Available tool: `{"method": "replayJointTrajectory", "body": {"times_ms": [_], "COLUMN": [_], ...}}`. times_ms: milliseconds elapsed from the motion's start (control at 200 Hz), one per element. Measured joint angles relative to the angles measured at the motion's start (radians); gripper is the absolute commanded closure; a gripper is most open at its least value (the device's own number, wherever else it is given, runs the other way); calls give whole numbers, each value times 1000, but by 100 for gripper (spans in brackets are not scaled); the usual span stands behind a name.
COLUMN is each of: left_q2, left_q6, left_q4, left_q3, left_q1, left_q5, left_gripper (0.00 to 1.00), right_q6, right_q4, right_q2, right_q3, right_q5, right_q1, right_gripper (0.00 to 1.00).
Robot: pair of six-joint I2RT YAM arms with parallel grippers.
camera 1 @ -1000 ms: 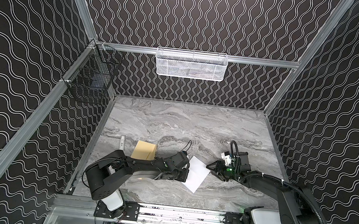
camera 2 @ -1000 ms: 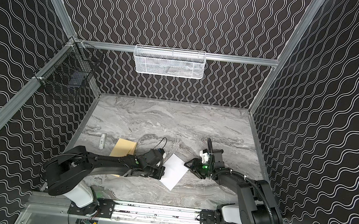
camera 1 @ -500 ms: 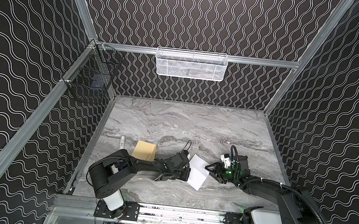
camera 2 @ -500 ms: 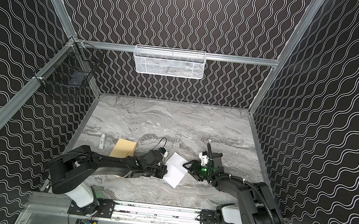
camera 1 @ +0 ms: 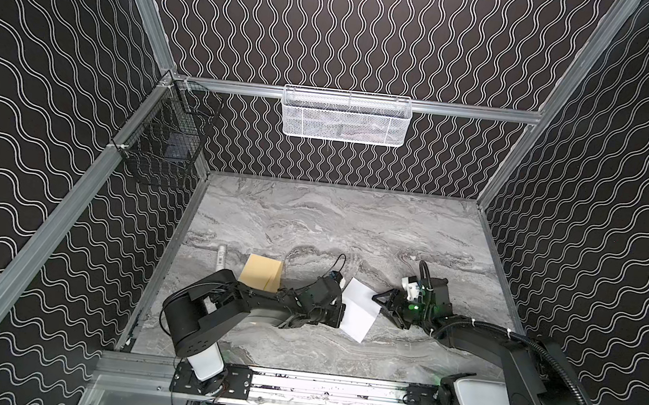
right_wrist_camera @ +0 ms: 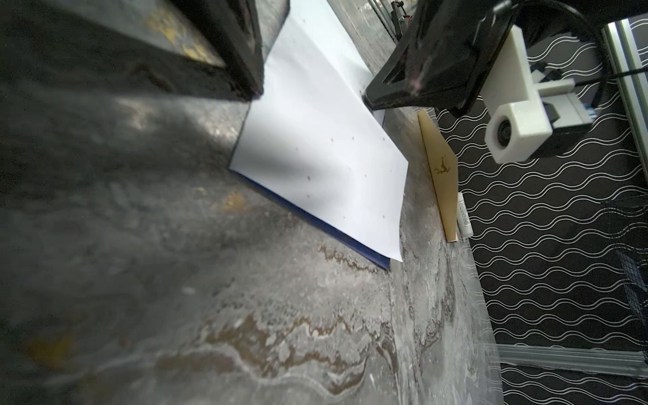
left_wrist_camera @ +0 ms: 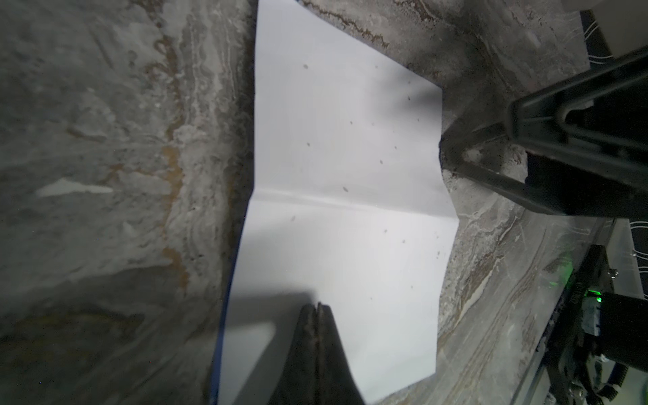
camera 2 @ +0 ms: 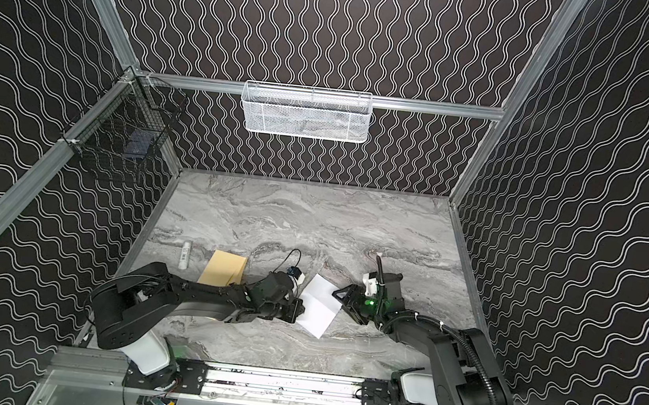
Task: Place the letter into the envelope and seal it
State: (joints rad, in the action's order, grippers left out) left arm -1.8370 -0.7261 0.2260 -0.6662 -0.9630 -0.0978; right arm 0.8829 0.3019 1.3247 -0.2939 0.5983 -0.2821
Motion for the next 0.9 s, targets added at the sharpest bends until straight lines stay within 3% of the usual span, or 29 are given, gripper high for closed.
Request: {"method": "replayJointTrajectory", "body": {"times_ms": [315, 571, 901], "left_q2": [-18, -25, -18], "left_q6": [0, 1, 25], "left_q4": [6, 10, 14], "left_q3": [-15, -21, -14], "left_q1": [0, 0, 0], "left_q5": [-8, -14, -17], "left_gripper": [100, 100, 100], "right_q6": [93, 198, 234], "right_q4": [7, 122, 161], "right_q2": [-150, -118, -114], "right_q3": [106, 138, 139], "right_q5": [-40, -69, -107], "right_q1": [-46, -142, -96], "right_gripper": [32, 32, 32]}}
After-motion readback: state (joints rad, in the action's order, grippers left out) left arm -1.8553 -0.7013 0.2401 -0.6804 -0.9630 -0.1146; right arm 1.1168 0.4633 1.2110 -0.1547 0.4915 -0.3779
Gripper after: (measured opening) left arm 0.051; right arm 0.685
